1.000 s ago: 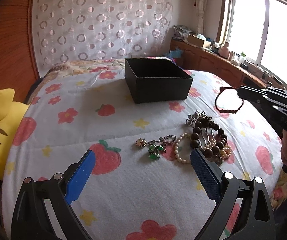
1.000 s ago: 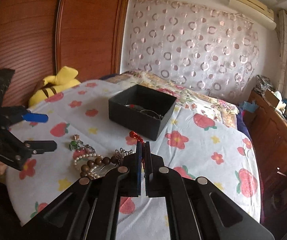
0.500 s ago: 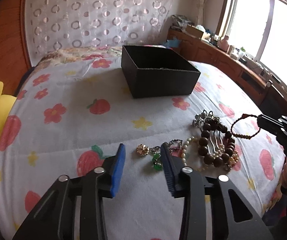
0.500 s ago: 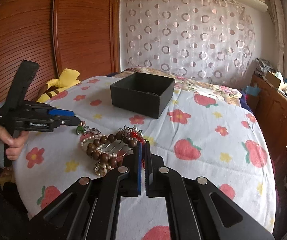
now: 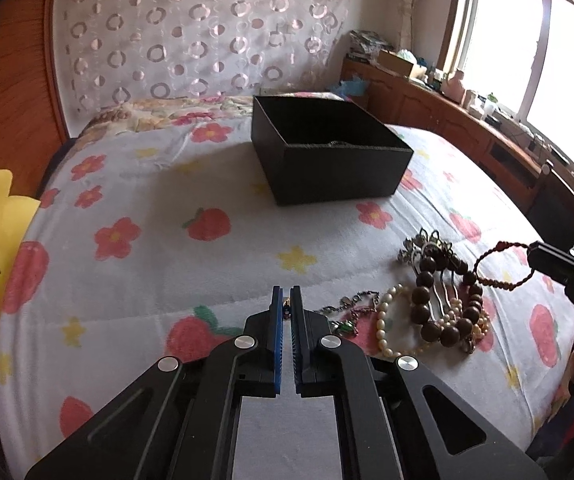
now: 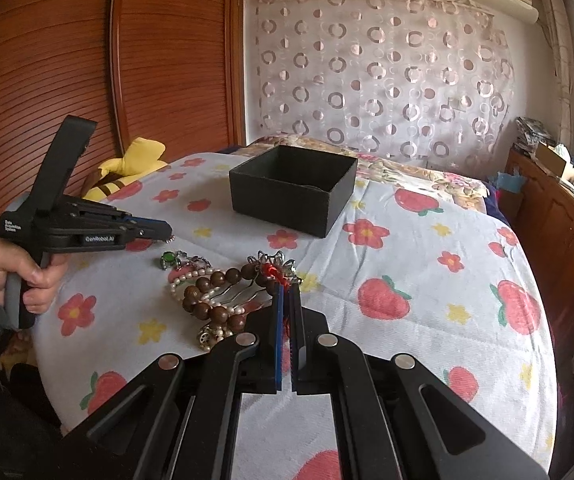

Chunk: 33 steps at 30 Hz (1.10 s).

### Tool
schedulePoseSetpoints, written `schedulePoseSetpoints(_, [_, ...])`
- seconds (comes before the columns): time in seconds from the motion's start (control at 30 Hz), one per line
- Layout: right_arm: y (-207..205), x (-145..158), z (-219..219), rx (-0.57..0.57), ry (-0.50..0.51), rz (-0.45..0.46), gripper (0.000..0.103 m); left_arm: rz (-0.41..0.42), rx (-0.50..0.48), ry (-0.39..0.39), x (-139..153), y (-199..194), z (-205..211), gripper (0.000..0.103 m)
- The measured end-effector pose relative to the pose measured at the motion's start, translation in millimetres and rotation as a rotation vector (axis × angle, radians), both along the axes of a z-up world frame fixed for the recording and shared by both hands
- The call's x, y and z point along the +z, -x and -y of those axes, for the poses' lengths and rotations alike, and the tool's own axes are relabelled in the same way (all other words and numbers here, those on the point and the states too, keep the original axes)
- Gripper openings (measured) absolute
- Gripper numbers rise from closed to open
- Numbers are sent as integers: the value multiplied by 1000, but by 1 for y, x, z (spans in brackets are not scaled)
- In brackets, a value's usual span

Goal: Organize jewelry

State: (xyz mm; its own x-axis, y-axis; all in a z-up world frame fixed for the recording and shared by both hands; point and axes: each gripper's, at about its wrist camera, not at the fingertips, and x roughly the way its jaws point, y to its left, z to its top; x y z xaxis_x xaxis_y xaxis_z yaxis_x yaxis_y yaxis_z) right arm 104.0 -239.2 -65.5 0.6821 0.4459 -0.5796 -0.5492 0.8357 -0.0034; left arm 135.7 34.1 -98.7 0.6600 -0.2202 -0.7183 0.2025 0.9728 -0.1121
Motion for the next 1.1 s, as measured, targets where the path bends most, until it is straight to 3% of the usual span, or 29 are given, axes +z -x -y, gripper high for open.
schedulePoseSetpoints(0.2, [-7,8,-7,10,12,22,3,28,11,37,14,5,-11,3])
schedulePoseSetpoints(0.57, [-45,35,-20,25,-9,35,3,91,18,32,43,3,-7,3])
schedulePoseSetpoints(1.1, [-135,51,-44,-3,-85,-31,3,144,-1,24,74,-5,0,3])
